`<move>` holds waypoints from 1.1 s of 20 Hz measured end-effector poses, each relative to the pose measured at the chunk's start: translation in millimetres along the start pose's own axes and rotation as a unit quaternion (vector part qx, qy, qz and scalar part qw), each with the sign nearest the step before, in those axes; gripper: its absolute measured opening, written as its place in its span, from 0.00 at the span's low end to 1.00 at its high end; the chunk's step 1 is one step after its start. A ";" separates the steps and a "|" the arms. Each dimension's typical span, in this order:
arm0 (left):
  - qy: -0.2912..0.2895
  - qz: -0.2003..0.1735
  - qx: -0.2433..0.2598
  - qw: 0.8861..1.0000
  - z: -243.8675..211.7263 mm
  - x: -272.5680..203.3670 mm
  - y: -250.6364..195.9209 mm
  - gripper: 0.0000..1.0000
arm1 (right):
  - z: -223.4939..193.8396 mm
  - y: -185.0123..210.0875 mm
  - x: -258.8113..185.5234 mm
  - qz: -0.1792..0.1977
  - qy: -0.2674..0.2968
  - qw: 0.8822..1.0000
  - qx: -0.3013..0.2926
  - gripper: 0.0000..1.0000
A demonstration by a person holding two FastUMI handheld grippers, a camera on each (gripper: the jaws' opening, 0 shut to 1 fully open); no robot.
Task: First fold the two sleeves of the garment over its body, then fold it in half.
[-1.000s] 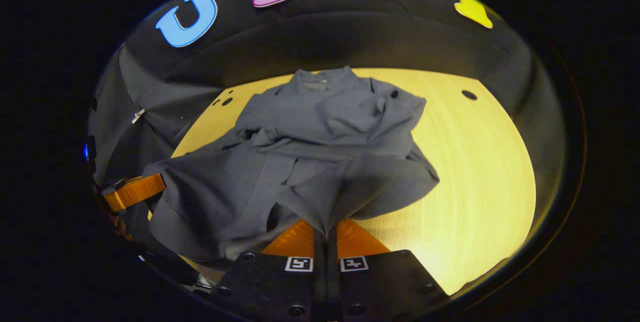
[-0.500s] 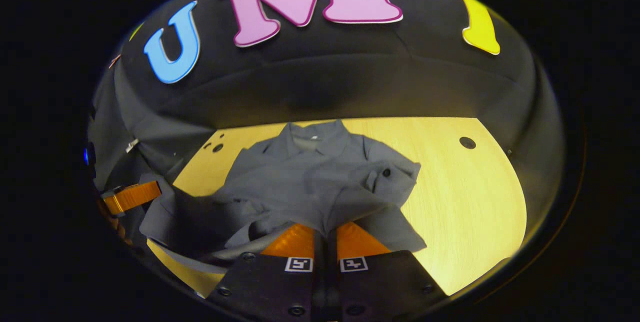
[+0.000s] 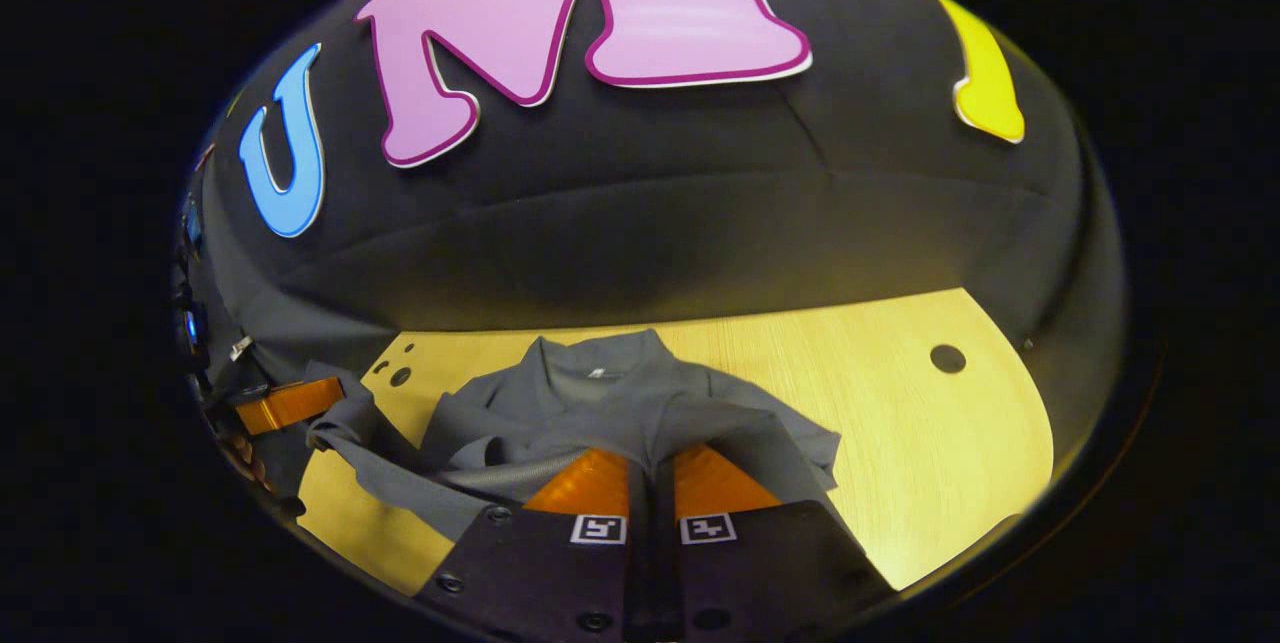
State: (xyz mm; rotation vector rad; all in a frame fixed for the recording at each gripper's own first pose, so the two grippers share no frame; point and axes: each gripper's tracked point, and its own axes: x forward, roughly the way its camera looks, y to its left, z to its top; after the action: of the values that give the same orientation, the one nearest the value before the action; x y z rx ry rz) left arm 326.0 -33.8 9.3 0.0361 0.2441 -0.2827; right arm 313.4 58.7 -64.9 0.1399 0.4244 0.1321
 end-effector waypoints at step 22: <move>-0.023 0.071 0.078 0.994 28.0 64.8 14.2 0.93 | 17.4 -47.4 47.3 -0.053 -0.014 0.998 0.007 0.99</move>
State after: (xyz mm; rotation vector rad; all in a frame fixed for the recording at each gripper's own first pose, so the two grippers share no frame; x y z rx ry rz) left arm 396.8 -39.7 20.7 0.2012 0.1724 -0.1598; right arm 368.0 17.7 -75.8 0.1322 0.4037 0.0235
